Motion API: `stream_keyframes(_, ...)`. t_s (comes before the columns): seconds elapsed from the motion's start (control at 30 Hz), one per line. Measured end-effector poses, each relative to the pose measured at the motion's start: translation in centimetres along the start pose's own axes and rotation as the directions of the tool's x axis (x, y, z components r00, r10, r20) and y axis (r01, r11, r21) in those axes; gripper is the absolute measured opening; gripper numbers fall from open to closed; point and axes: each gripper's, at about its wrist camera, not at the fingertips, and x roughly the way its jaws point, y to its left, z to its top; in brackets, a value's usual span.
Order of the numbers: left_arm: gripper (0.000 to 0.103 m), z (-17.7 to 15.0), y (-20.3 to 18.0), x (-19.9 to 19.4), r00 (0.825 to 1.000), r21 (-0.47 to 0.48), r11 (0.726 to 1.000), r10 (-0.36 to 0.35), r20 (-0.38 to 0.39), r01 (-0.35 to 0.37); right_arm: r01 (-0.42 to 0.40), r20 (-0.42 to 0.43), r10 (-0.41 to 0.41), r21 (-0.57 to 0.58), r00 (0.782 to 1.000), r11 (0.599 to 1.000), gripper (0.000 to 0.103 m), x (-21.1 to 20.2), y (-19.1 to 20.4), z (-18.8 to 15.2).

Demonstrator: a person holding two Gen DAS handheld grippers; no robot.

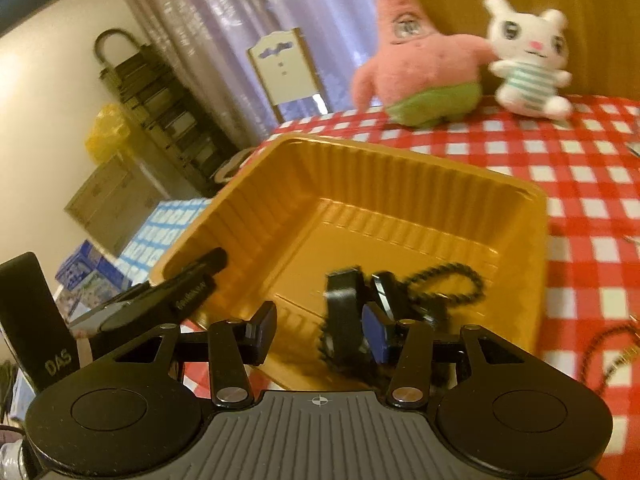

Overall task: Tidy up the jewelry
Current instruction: 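Open the right gripper and move it back over the jewelry pile, then grasp the red bead chain bracelet with the right gripper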

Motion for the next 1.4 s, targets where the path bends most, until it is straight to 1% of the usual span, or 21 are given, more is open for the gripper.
stream_keyframes(0.13, 0.017, 0.0, 0.0, 0.0, 1.0, -0.001, 1.0, 0.0, 0.0, 0.0, 0.055, 0.021, -0.055, 0.044, 0.998, 0.998, 0.048, -2.3, -1.6, -1.1)
stream_keyframes(0.27, 0.017, 0.0, 0.0, 0.0, 1.0, -0.001, 1.0, 0.0, 0.0, 0.0, 0.132, 0.045, -0.136, 0.091, 0.99, 0.987, 0.048, -4.8, -3.4, -2.4)
stream_keyframes(0.47, 0.017, 0.0, 0.0, 0.0, 1.0, 0.001, 1.0, -0.001, 0.001, 0.001, 0.253, 0.052, -0.268, 0.199, 0.962, 0.947, 0.048, -8.1, -6.9, -4.3)
stream_keyframes(0.6, 0.017, 0.1, 0.0, 0.1, 1.0, 0.004, 1.0, -0.001, 0.002, 0.001, 0.34, 0.041, -0.359, 0.236, 0.933, 0.911, 0.048, -9.6, -8.8, -5.3)
stream_keyframes(0.67, 0.017, 0.1, 0.0, 0.1, 1.0, 0.005, 1.0, -0.001, 0.001, 0.001, 0.37, 0.036, -0.391, 0.253, 0.92, 0.894, 0.047, -9.9, -9.7, -5.6)
stream_keyframes(0.8, 0.017, 0.1, 0.0, 0.1, 1.0, 0.006, 1.0, -0.001, 0.002, 0.001, 0.415, 0.031, -0.436, 0.251, 0.899, 0.874, 0.047, -9.9, -10.4, -5.8)
stream_keyframes(0.93, 0.017, 0.1, 0.0, 0.1, 1.0, 0.006, 1.0, -0.001, 0.002, 0.001, 0.43, 0.031, -0.45, 0.242, 0.893, 0.87, 0.041, -8.9, -10.5, -5.5)
stream_keyframes(1.07, 0.017, 0.1, 0.0, 0.1, 1.0, 0.007, 1.0, -0.002, 0.002, 0.002, 0.448, 0.037, -0.467, 0.225, 0.883, 0.865, 0.04, -7.2, -10.6, -4.7)
stream_keyframes(1.23, 0.017, 0.1, 0.0, 0.1, 1.0, 0.006, 1.0, -0.001, 0.002, 0.001, 0.498, 0.034, -0.522, 0.253, 0.852, 0.829, 0.038, -5.2, -11.6, -3.8)
stream_keyframes(1.33, 0.017, 0.1, 0.0, 0.1, 1.0, 0.006, 1.0, -0.001, 0.002, 0.001, 0.511, 0.035, -0.543, 0.289, 0.839, 0.809, 0.038, -4.4, -12.4, -3.3)
stream_keyframes(1.4, 0.017, 0.1, 0.0, 0.1, 1.0, 0.007, 1.0, -0.001, 0.002, 0.001, 0.527, 0.036, -0.559, 0.286, 0.829, 0.8, 0.038, -3.9, -12.6, -3.1)
